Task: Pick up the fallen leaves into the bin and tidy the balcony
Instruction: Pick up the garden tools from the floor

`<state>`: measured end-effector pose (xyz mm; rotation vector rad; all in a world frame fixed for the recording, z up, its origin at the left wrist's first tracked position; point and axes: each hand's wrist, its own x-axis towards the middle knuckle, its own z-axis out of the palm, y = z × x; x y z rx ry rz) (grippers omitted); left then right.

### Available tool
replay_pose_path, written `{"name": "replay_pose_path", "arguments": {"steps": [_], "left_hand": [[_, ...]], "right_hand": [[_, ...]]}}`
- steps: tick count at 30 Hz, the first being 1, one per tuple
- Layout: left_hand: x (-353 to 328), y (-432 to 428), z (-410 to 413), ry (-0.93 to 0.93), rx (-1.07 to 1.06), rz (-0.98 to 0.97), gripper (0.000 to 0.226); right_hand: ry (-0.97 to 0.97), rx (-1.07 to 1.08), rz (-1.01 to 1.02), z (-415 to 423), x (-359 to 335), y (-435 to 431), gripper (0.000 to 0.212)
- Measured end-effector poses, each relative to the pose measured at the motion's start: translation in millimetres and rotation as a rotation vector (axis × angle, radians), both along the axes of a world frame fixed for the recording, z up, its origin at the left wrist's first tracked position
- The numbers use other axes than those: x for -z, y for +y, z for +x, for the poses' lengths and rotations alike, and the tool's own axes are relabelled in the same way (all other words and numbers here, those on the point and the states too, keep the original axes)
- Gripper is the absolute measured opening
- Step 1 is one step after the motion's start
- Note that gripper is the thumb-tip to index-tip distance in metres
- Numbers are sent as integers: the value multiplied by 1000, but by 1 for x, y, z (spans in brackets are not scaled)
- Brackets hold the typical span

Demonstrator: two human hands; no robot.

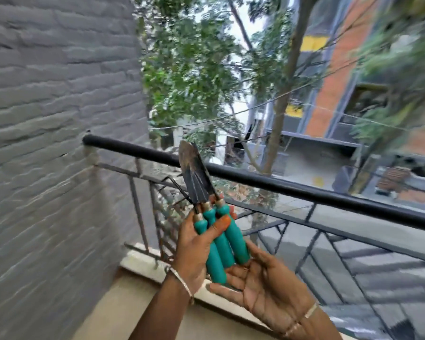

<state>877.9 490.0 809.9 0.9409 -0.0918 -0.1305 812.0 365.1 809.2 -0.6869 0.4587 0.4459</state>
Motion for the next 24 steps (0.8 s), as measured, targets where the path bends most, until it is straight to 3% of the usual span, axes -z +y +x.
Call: {"name": "replay_pose_path", "arguments": {"steps": [3,6,11,24], "left_hand": [[-4,-43,-18,-38,95,4,38],[-5,-89,-36,-40,208,-7,37],[-13,-158,-62,-78,371,21,38],[-36,-250,-71,-75,812,-42,39]], "right_hand": [[24,138,-4,-30,2,-32,56],[11,455,120,-49,1,-54,56],[-144,863,248,-68,6,-90,63],[-250,1314,184,-75,-10,-155,60]]}}
